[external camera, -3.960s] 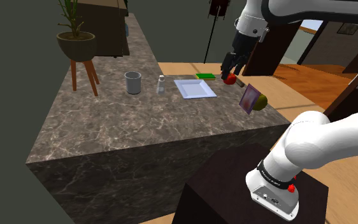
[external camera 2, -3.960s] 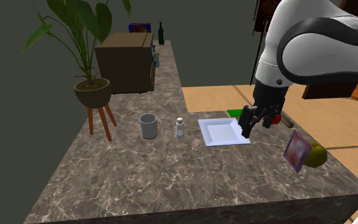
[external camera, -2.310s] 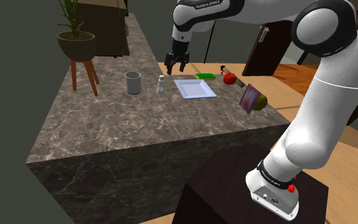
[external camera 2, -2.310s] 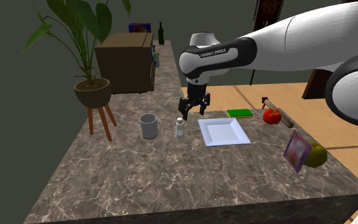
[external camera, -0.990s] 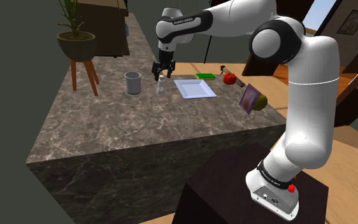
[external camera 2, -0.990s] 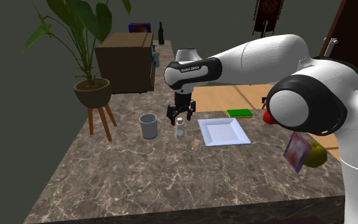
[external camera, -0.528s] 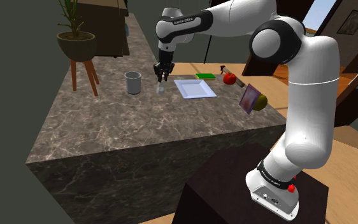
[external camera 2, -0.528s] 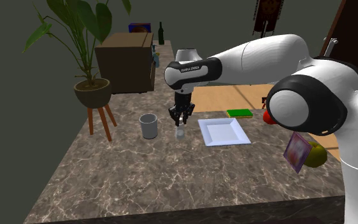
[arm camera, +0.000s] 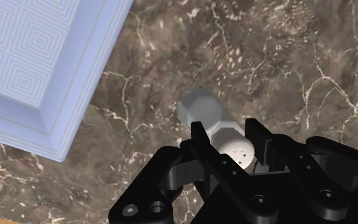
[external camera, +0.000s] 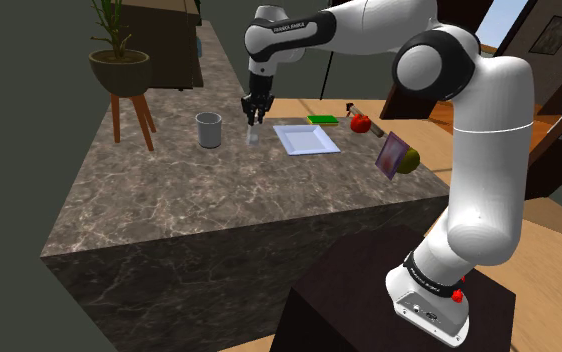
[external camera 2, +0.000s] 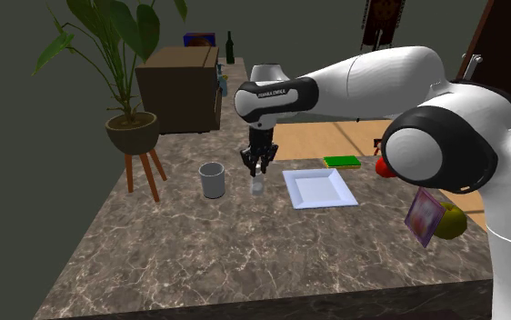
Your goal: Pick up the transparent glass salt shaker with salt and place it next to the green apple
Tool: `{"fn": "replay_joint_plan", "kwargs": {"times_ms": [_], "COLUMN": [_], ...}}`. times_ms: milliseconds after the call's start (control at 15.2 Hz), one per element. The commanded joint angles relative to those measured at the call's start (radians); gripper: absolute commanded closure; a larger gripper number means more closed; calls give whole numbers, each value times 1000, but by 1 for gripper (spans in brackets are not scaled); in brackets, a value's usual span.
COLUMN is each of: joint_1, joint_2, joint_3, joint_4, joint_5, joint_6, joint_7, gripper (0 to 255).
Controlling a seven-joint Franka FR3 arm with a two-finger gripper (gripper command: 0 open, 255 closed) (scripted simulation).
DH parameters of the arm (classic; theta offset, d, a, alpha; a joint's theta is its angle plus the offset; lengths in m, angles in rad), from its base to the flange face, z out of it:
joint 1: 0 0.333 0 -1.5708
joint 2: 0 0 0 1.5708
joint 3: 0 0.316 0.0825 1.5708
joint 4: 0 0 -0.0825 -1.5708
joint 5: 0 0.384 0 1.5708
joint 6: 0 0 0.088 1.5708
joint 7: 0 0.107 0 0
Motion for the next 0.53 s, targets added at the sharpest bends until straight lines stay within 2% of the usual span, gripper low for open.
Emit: {"fn": "replay_joint_plan", "kwargs": {"times_ms": [0,462], "joint_1": [0,-2], "joint_2": [-9,-22], "joint_3": [0,-2], "joint_4": [14,88], "joint_5": [-2,-5], "joint_6": [-23,-110], "joint_7": [3,12], "gripper": [255,255]}}
